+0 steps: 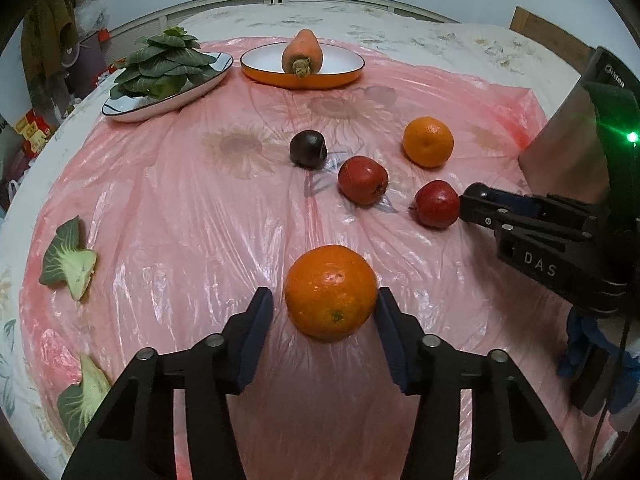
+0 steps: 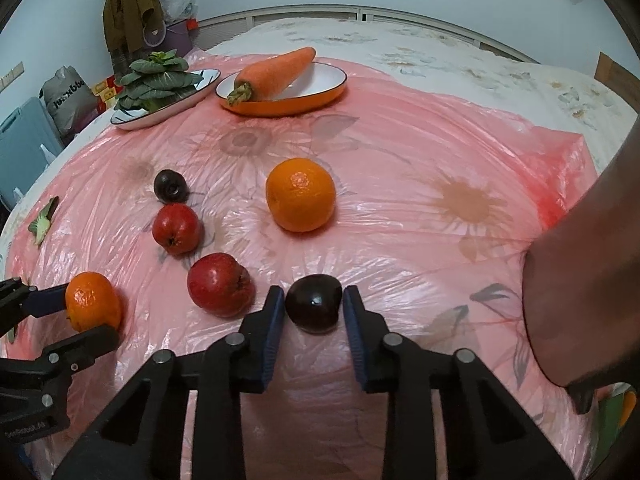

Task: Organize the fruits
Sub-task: 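Grasp an orange with the left tool while the right tool grasps a dark plum, then carry the orange in the left tool toward the green tray while the right tool carries the plum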

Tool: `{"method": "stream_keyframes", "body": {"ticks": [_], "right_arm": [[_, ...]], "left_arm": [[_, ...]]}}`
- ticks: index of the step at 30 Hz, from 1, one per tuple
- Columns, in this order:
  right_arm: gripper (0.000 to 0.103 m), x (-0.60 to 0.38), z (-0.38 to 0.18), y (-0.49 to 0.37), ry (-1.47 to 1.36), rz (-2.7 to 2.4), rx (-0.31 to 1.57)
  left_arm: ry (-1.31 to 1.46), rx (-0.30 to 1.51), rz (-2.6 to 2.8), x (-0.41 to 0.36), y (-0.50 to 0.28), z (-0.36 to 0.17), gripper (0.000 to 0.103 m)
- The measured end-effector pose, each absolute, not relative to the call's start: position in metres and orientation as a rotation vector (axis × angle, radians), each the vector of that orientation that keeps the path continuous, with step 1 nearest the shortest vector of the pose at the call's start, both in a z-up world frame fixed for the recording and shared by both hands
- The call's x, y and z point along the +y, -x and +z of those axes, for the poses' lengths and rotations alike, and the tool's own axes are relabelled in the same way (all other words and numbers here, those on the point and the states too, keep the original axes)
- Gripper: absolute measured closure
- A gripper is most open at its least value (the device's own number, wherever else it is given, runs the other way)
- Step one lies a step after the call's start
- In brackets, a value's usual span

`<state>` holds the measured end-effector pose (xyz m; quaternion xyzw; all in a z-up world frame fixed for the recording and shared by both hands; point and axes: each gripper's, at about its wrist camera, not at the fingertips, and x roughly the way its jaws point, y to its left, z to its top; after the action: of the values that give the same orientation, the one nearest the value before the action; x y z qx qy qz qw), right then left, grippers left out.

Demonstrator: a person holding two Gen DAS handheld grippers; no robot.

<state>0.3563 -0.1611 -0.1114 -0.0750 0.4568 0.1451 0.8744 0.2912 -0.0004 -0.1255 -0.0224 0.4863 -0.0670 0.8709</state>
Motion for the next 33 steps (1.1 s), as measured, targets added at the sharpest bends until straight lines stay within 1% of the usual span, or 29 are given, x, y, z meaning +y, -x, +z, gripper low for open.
{"method": "stream_keyframes", "body": {"ticks": [2, 3, 10, 18, 33], "right_arm": [[0.082, -0.164, -0.111, -0.356, 0.142, 0.310, 0.953], [0.083, -0.165, -0.111, -0.356, 0.133, 0.315, 0.954], [0.083, -0.174, -0.107, -0.356, 0.077, 0.333, 0.946], [0.083, -0.189, -0.093, -0.345, 0.049, 0.324, 0.916], [0.083, -0.216, -0.060, -0.271, 0.010, 0.322, 0.878]], "left_arm": [[0.059, 1.013, -0.152, 0.002, -0.290, -0.124, 0.063], [0.062, 1.013, -0.155, 0.002, -0.290, -0.124, 0.064], [0.143, 1.007, -0.169, 0.013, -0.291, -0.122, 0.064], [0.148, 0.981, -0.166, 0.010, -0.285, -0.115, 0.064], [0.125, 0.943, -0.185, -0.005, -0.252, -0.086, 0.065]]}}
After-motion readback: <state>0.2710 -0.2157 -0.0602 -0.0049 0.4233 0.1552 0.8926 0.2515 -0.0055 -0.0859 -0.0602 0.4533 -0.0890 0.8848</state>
